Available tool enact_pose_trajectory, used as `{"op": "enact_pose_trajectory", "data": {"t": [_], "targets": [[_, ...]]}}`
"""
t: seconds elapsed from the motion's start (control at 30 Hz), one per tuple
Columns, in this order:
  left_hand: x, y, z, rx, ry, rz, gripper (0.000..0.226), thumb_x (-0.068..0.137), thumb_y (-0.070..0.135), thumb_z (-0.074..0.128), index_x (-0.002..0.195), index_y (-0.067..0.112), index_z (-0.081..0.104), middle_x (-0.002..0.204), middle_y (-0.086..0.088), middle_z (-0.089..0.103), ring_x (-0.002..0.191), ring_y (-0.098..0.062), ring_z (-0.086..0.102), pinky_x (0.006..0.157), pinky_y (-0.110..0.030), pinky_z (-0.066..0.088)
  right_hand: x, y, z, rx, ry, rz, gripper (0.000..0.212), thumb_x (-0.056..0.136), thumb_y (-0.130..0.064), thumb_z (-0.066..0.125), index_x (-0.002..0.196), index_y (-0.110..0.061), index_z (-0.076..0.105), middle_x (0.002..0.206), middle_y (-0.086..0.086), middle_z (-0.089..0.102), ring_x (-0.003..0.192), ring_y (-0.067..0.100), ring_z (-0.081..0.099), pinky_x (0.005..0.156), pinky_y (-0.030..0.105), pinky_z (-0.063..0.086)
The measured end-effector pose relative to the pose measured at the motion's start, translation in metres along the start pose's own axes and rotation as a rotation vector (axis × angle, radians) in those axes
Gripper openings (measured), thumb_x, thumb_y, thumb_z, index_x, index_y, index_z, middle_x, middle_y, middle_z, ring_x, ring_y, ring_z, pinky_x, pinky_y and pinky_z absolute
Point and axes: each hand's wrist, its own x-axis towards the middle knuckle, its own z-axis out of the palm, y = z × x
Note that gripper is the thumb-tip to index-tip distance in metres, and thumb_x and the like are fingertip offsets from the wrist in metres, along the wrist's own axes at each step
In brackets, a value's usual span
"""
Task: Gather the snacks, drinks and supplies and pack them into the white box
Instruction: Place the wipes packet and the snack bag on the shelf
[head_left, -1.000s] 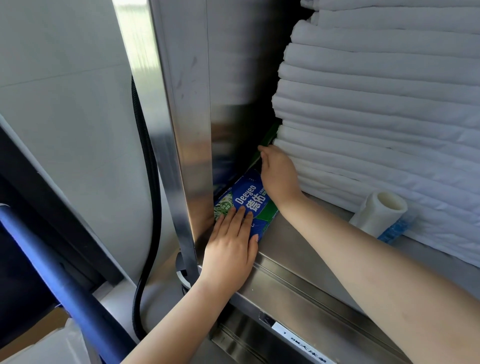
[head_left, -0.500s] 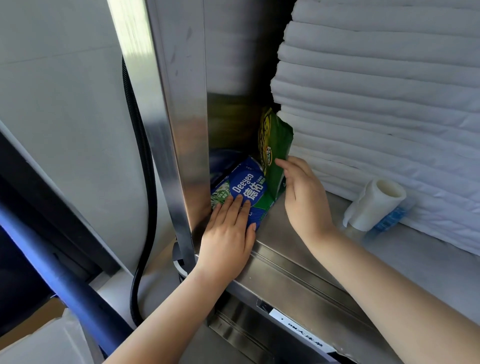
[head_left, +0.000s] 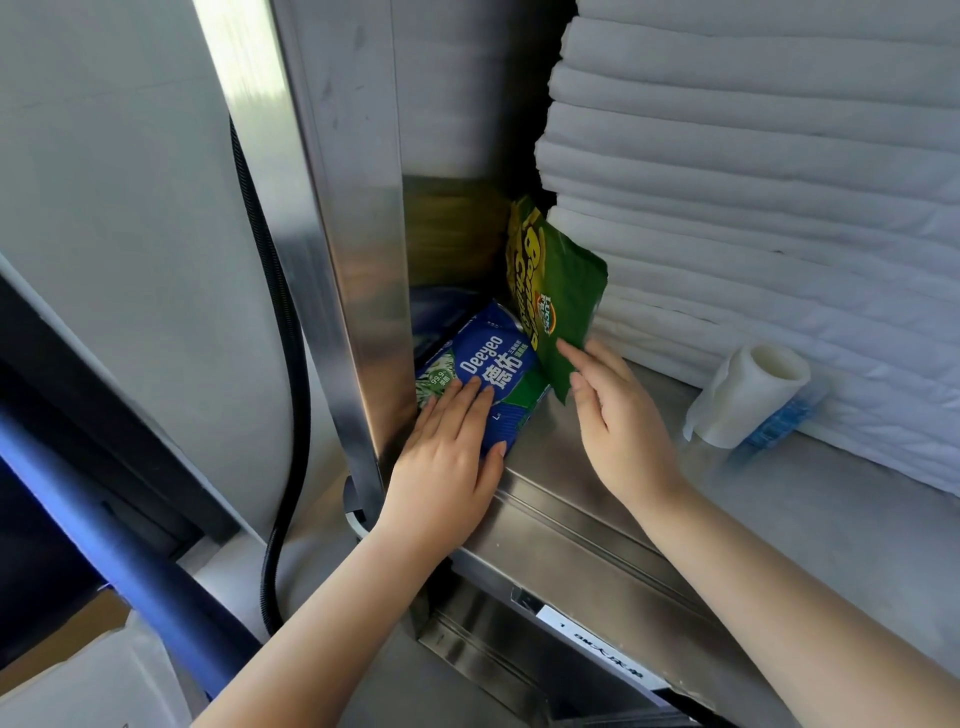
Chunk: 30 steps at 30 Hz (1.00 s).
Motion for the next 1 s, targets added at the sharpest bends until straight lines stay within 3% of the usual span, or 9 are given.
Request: {"op": "enact_pose_trajectory", "data": {"t": [0.1,0.2,0.37,0.63,0.8,0.87,1.0], "targets": [[-0.001,0.000,0.000,0.001,-0.004,0.004,0.050,0.092,0.026,0.053,0.136,0.005,0.044,0.142,-0.013,0.044,0.134,-0.027,0.037,0.113,-0.039,0.022,-0.003,0.002,-0.004,0.187,0.079,0.155,0.035,0.100,-0.008,0.037,0.128,-0.018,0.055,0.117,0.003,0.059,0.102,0.016,0.060,0.093,0.032,0.050],[-0.003,0.000,0.001,0.023,-0.001,0.009,0.049,0.092,0.028,0.050,0.135,0.004,0.046,0.140,-0.014,0.046,0.133,-0.027,0.039,0.113,-0.039,0.020,-0.006,0.003,-0.009,0.223,0.114,0.196,0.033,0.101,-0.012,0.037,0.124,-0.027,0.056,0.110,0.007,0.060,0.099,0.020,0.060,0.090,0.041,0.051],[-0.002,0.000,0.002,0.040,-0.003,0.013,0.050,0.093,0.030,0.050,0.136,0.006,0.045,0.142,-0.012,0.045,0.134,-0.026,0.037,0.113,-0.037,0.016,-0.012,0.006,-0.010,0.251,0.144,0.247,0.033,0.101,-0.014,0.038,0.124,-0.027,0.056,0.114,-0.011,0.059,0.102,0.019,0.061,0.093,0.041,0.051],[-0.002,-0.001,0.002,0.040,0.016,0.027,0.049,0.092,0.030,0.050,0.133,0.004,0.049,0.139,-0.013,0.047,0.132,-0.027,0.040,0.112,-0.039,0.018,-0.012,0.011,-0.013,0.248,0.126,0.256,0.033,0.101,-0.013,0.037,0.127,-0.024,0.056,0.127,-0.004,0.058,0.111,0.017,0.059,0.099,0.042,0.047],[-0.003,-0.001,0.002,0.034,0.053,0.029,0.053,0.089,0.027,0.056,0.135,0.001,0.046,0.137,-0.016,0.049,0.128,-0.029,0.046,0.110,-0.042,0.024,-0.017,-0.004,-0.010,-0.031,0.005,-0.041,0.036,0.095,-0.001,0.044,0.128,-0.009,0.057,0.129,-0.008,0.049,0.116,0.000,0.049,0.097,0.004,0.032],[-0.003,-0.001,0.002,0.039,0.061,0.015,0.061,0.087,0.026,0.062,0.138,0.001,0.040,0.140,-0.016,0.045,0.128,-0.029,0.045,0.109,-0.041,0.021,-0.021,-0.008,-0.007,-0.161,-0.076,-0.157,0.035,0.094,-0.006,0.046,0.127,-0.005,0.057,0.131,-0.002,0.050,0.117,0.004,0.048,0.097,0.003,0.031],[-0.004,0.000,0.003,0.066,0.082,0.015,0.066,0.085,0.024,0.065,0.139,-0.002,0.038,0.142,-0.018,0.042,0.130,-0.029,0.042,0.108,-0.044,0.020,-0.022,-0.015,-0.007,-0.307,-0.129,-0.229,0.036,0.095,-0.013,0.044,0.127,-0.003,0.057,0.133,0.009,0.055,0.110,0.019,0.059,0.087,0.019,0.046]]}}
